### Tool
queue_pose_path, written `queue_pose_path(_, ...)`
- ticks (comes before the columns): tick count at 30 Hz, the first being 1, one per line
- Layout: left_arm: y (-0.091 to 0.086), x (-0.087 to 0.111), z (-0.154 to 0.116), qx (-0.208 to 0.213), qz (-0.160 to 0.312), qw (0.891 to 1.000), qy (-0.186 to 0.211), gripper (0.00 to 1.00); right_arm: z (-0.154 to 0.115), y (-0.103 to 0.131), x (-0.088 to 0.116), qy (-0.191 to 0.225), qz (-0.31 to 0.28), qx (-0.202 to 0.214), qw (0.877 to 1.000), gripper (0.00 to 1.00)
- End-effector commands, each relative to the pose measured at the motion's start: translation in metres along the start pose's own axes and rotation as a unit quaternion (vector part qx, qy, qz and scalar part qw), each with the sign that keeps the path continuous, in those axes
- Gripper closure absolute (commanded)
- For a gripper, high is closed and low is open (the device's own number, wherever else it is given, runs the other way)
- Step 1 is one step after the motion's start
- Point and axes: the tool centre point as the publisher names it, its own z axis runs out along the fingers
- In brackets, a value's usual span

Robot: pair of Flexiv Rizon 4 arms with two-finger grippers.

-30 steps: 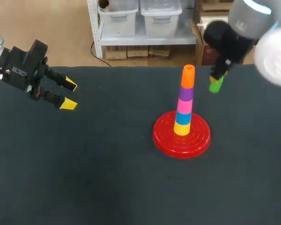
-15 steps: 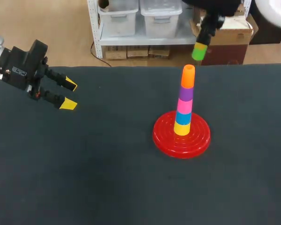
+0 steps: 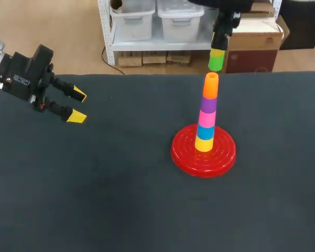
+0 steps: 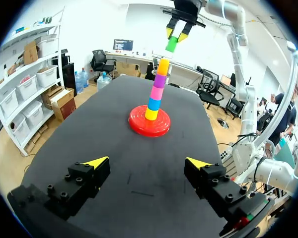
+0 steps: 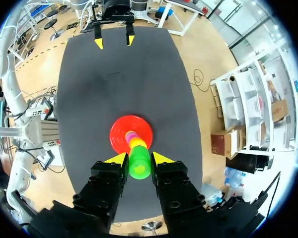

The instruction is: Pick up and stack the cylinders on the red base in this order: pink,purple,orange,green

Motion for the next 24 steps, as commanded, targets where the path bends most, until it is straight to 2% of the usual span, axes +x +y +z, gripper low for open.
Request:
queue_pose_path(1,0.0,0.002,0.0,0.0,0.001,1.0,-0.001,0.0,-0.001,0.002,0.004,0.001,0.001,-0.001,1.0,1.0)
queue_pose_path(13,0.0,0.002,0.0,0.0,0.001,1.0,-0.001,0.0,0.009,0.011,-0.002,0.017,-0.018,-0.033,0.999,1.0)
queue_pose_path(24,0.0,0.002,0.0,0.0,0.001,1.0,-0.001,0.0,0.02,0.001,-0.004,0.021,-0.01,-0.033,0.999,1.0)
